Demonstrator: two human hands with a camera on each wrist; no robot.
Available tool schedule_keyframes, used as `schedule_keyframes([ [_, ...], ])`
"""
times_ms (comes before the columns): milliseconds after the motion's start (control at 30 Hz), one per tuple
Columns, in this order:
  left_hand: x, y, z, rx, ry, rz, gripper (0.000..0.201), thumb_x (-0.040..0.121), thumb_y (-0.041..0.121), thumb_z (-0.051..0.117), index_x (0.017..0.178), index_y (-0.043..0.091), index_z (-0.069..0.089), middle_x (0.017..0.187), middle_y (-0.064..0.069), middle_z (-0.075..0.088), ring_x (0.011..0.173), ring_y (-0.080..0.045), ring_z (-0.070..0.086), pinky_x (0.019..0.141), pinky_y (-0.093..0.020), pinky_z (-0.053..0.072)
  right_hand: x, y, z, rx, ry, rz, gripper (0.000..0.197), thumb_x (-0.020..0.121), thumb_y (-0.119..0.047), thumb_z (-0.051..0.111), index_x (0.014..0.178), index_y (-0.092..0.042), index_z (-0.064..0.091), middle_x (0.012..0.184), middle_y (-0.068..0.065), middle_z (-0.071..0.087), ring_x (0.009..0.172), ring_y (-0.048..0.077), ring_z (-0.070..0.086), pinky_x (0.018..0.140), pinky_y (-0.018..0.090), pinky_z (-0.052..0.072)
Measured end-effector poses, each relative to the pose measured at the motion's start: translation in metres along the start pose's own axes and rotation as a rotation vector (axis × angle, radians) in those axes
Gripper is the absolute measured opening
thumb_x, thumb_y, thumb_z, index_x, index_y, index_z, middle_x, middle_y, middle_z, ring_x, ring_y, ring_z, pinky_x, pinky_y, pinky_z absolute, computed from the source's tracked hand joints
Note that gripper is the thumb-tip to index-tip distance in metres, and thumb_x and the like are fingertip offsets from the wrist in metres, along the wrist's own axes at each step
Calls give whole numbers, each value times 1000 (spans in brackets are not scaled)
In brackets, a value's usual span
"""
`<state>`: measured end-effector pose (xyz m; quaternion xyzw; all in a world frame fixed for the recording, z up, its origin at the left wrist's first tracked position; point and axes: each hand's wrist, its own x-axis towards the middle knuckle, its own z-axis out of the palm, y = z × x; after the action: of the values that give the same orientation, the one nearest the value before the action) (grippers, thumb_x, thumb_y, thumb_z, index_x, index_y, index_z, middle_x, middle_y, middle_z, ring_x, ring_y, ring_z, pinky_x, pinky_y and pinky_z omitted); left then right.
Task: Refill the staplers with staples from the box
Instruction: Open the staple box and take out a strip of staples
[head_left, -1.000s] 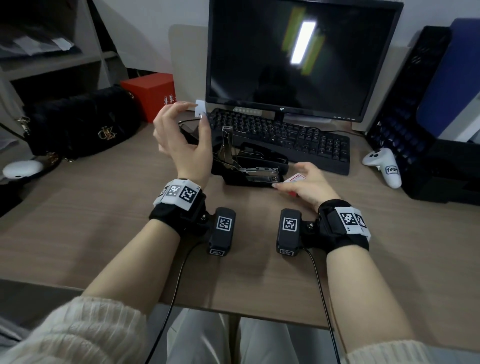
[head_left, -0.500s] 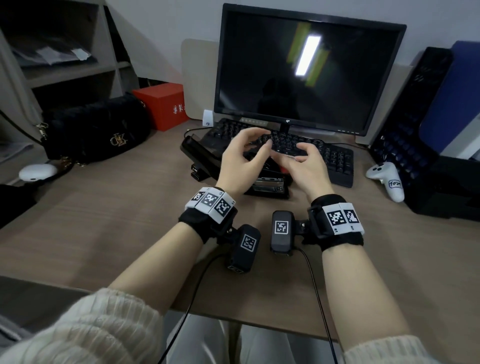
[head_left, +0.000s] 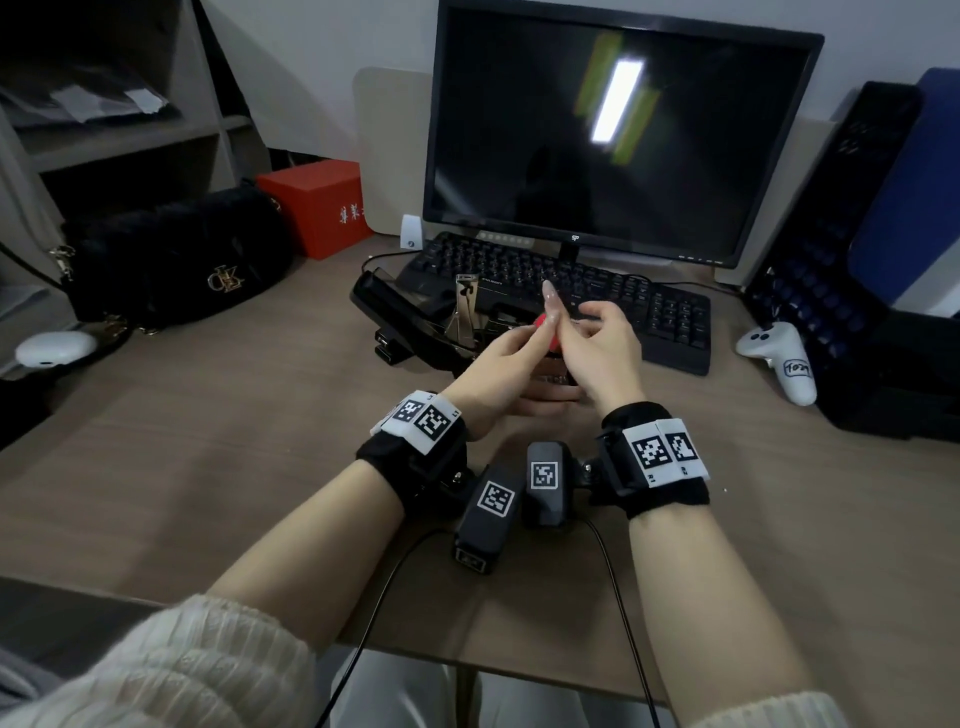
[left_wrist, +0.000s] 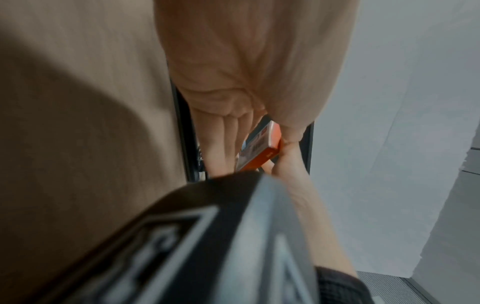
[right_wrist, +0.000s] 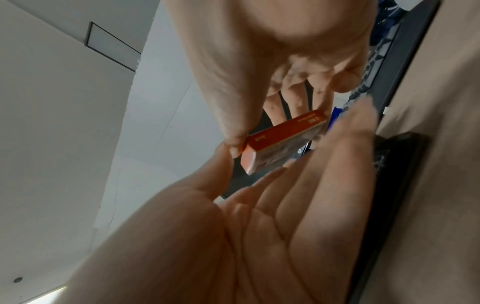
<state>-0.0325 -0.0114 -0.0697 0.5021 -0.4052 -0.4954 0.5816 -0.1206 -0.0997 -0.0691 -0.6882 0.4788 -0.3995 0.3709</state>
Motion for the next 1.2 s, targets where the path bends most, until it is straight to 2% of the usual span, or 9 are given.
schedule_keyframes([
  [100, 0, -1, -2, -61, 23, 42, 32, 103, 40, 41, 120, 20, 57, 101, -6, 72, 86, -23, 73, 74, -30, 60, 1, 3, 0, 12, 27, -36, 58, 83, -69, 53, 109, -17, 63, 84, -14, 63, 91, 11, 63, 80, 30, 50],
  [167, 0, -1, -4, -94, 53, 39, 32, 104, 35, 41, 125, 15, 54, 105, -12, 72, 84, -22, 74, 69, -26, 60, 2, 5, 0, 37, 58, -48, 47, 86, -63, 56, 99, -19, 65, 86, -11, 66, 90, 11, 64, 85, 32, 53],
  [300, 2, -3, -8, -93, 46, 54, 35, 104, 29, 42, 135, 13, 48, 111, -21, 70, 90, -28, 73, 67, -30, 60, 4, 11, 1, 129, 114, -61, 34, 89, -46, 62, 102, -15, 67, 97, -6, 67, 99, 12, 64, 93, 34, 51],
  [400, 0, -4, -10, -64, 20, 85, 32, 103, 27, 45, 135, 18, 46, 109, -20, 70, 89, -32, 73, 73, -38, 61, 3, 15, 2, 208, 72, -32, 27, 88, -44, 63, 82, -19, 68, 85, -4, 72, 84, 16, 70, 85, 41, 56],
  [467, 1, -5, -12, -58, 19, 89, 34, 103, 25, 46, 136, 19, 43, 109, -20, 70, 86, -32, 73, 75, -40, 61, 1, 15, 1, 285, 42, -28, 27, 89, -39, 64, 75, -17, 68, 76, -2, 72, 70, 14, 71, 74, 39, 59],
  [567, 1, -5, -13, -79, 35, 82, 35, 103, 23, 46, 137, 16, 42, 109, -20, 70, 82, -29, 73, 67, -35, 60, -2, 13, 1, 359, 19, -46, 23, 91, -31, 65, 77, -13, 68, 72, -4, 70, 61, 4, 67, 64, 26, 54],
  [800, 3, -6, -14, -95, 44, 73, 33, 103, 20, 46, 136, 14, 44, 101, -15, 72, 75, -23, 74, 63, -30, 59, -4, 11, 1, 379, -25, -24, 22, 92, -31, 65, 75, -17, 70, 76, -3, 71, 74, 9, 65, 73, 28, 52],
  [1000, 1, -5, -15, -116, 64, 69, 31, 103, 20, 47, 132, 12, 46, 94, -12, 73, 67, -20, 73, 60, -30, 60, -8, 6, 0, 404, -64, -18, 22, 92, -28, 64, 75, -15, 69, 71, -5, 70, 61, 0, 64, 62, 16, 50],
  [1200, 1, -4, -14, -74, 37, 67, 34, 101, 25, 50, 132, 12, 49, 91, -10, 75, 67, -19, 73, 65, -28, 61, -7, 7, 0, 447, -46, 16, 24, 86, -28, 73, 79, -5, 66, 80, 13, 71, 68, 22, 69, 64, 30, 57],
])
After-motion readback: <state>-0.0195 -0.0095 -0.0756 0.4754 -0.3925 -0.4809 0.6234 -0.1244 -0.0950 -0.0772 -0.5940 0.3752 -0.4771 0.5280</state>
